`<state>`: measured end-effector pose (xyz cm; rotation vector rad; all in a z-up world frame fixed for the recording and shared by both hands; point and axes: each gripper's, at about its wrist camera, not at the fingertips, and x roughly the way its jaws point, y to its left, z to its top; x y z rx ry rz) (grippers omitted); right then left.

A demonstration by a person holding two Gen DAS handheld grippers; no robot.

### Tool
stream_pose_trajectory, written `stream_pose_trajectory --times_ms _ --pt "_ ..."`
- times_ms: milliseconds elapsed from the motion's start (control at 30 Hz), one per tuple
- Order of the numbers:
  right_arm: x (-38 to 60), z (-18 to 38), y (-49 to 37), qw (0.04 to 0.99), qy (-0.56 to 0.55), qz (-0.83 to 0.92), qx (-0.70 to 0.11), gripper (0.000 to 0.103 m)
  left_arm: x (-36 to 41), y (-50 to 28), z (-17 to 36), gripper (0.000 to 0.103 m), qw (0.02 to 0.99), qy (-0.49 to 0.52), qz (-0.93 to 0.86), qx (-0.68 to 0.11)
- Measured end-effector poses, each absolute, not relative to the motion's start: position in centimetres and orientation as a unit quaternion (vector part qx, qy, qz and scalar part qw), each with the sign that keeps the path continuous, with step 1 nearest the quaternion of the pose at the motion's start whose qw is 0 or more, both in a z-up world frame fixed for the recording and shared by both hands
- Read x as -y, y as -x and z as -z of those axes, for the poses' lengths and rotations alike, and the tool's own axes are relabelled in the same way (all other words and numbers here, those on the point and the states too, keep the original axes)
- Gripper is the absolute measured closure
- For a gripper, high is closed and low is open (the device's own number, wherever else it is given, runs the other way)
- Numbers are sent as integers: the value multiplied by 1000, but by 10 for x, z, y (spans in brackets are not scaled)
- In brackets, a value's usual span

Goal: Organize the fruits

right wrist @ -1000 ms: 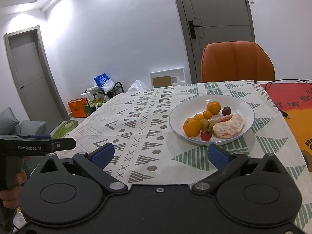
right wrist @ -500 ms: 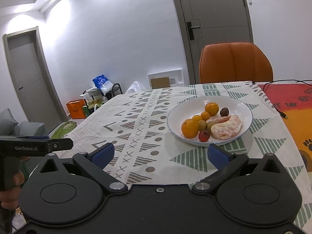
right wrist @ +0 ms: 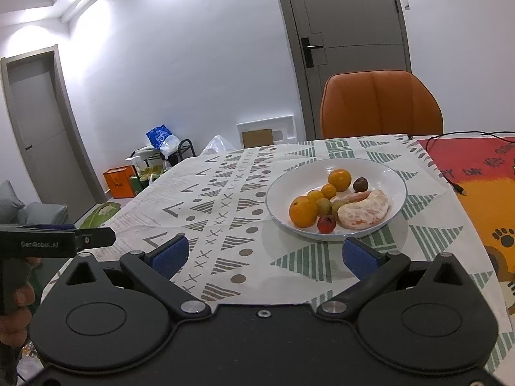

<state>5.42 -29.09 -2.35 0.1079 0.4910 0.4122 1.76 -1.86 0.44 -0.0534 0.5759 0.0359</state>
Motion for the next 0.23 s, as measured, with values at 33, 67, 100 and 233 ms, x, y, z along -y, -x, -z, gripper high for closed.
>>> stream_pose_trajectory --times_ms 33,67,100,233 --pt "292 24 -54 948 -54 -202 -241 0 19 -18 -5 5 958 25 -17 -284" --pt "293 25 -54 948 -55 -200 -241 0 20 -18 -5 5 958 25 -16 -285" --pt "295 26 -55 948 -57 -199 -243 0 20 -19 -5 5 958 25 -15 -286" --pt "297 30 -56 947 -60 -196 -247 0 21 -20 -3 5 957 24 -14 -289"
